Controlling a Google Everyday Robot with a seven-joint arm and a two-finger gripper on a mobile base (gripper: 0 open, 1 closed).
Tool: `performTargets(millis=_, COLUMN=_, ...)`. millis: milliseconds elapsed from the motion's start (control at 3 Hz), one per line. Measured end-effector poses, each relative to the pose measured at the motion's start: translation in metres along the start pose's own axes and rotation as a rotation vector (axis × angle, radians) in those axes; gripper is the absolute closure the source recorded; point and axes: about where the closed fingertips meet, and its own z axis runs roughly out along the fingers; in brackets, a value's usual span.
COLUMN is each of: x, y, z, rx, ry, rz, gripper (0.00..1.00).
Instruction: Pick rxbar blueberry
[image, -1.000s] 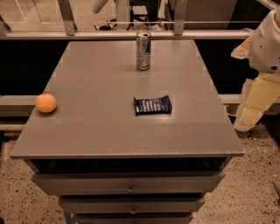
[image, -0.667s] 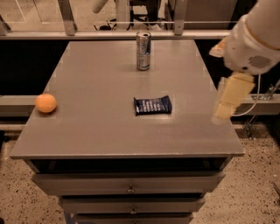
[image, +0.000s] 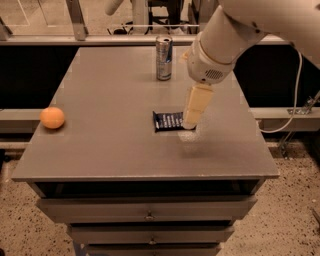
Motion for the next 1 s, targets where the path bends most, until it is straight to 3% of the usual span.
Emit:
performTargets(millis=667, x=-0.007, y=0.003, z=0.053, rx=-0.094, ry=0.022, rz=0.011, gripper=0.00)
performTargets(millis=1000, x=0.001, y=0.006, z=0.078, rx=-0.144, ry=0.044, rz=0.029, gripper=0.03)
